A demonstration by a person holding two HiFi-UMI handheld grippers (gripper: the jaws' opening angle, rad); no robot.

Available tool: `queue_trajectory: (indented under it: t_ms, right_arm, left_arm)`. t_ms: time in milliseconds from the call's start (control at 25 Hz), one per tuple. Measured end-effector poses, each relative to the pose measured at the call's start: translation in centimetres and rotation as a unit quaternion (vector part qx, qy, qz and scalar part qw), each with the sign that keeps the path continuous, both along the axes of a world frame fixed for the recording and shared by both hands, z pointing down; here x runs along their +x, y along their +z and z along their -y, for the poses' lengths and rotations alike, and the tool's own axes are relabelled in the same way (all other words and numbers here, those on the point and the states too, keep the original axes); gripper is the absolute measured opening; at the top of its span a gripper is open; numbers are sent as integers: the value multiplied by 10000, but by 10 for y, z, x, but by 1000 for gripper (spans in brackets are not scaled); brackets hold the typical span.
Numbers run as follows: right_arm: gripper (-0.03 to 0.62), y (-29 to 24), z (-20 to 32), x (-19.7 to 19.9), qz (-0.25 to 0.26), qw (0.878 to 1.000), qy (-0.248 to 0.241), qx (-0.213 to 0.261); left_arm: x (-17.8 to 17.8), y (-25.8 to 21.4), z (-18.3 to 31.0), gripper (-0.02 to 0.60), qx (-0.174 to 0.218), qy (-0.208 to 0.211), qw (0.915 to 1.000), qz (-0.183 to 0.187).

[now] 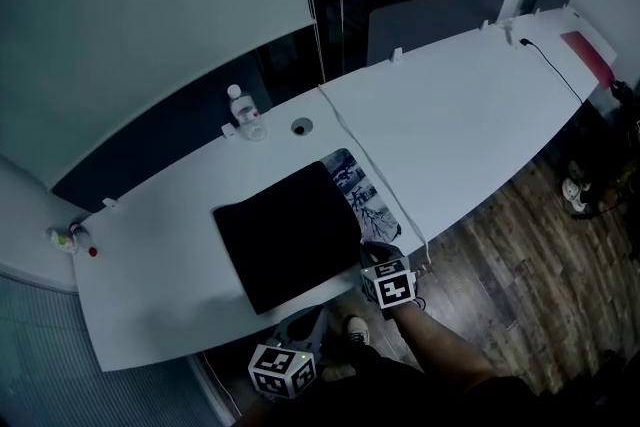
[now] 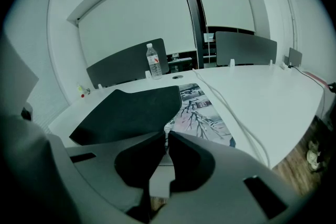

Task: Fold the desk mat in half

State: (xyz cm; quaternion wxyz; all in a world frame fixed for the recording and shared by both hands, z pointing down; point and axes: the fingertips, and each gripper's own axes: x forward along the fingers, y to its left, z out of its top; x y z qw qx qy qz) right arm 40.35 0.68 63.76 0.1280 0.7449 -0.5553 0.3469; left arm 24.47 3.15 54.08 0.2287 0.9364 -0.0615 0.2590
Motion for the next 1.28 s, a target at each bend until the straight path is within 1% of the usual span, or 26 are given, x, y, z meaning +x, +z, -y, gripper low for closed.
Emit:
queue_trajectory:
  t_ms: [280,640,1280]
  right_arm:
    - [41,5,-9,19,-22,9999,125,-34]
    - [41,12,-22,47,8,9993,363,-100]
    - [41,27,-33,73,110,9978,624,-195]
  left_arm:
    - [16,8,-6,6,-33,100,9999,-36]
    - [38,16,-10,6,-120,282,9995,21]
    - [62,29,-15,6,-266,523,9982,133]
